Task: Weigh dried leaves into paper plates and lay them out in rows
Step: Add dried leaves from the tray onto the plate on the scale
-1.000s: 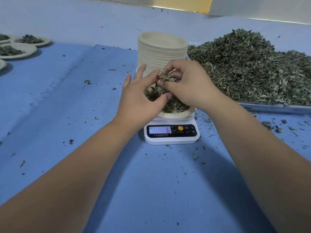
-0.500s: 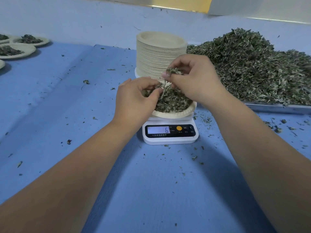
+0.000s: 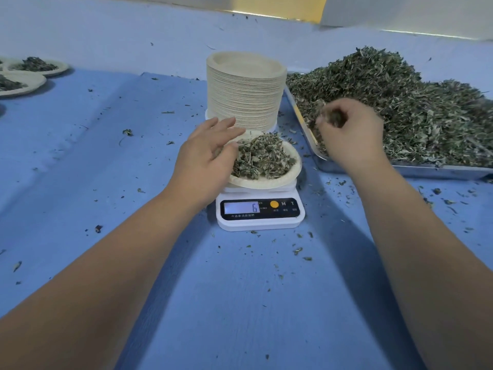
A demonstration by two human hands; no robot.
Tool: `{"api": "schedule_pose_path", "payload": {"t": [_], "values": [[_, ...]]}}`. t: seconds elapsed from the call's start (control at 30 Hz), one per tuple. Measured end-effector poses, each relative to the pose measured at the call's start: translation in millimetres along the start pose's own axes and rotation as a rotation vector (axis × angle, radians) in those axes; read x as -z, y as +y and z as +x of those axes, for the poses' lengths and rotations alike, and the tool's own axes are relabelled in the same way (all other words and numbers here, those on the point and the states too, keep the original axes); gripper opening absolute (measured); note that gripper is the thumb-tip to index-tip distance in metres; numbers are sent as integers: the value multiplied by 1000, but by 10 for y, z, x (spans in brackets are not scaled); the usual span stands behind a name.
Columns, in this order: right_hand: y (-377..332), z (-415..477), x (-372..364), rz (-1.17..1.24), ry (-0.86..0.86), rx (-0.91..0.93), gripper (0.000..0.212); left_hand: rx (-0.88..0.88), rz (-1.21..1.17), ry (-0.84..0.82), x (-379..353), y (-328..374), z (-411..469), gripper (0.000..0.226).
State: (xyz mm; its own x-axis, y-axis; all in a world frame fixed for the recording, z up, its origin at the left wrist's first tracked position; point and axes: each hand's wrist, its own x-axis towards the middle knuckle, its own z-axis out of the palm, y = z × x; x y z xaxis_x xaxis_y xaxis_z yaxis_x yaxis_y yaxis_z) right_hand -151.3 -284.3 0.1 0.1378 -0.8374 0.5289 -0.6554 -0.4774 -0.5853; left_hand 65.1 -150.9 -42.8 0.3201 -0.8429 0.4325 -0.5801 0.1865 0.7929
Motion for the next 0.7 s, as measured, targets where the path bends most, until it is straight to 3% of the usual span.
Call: {"api": "schedule_pose_path", "payload": {"t": [0.1,0.2,0.33,0.43,0.6,0.7], "values": [[145,-115,-29,-183,-180,-42,30,-20,94,-64,-13,-6,-7,30],[-15,-257,-52,-97,-164,111,32,-85,157,-19,19,23,13,41],[-296,-454,-145,-37,-344,354,35,-141,276,-129,26,11,-14,56],[-318,-515,-205,-84,-457,330,32,-67,212,-173,8,-35,-29,60],[-330,-517,-239,-43,-402,338,42,-52,256,-186,1,-71,-7,66],[-320,-515,-236,-18,-338,348,32,-53,239,-167,-18,-69,-5,67]]}}
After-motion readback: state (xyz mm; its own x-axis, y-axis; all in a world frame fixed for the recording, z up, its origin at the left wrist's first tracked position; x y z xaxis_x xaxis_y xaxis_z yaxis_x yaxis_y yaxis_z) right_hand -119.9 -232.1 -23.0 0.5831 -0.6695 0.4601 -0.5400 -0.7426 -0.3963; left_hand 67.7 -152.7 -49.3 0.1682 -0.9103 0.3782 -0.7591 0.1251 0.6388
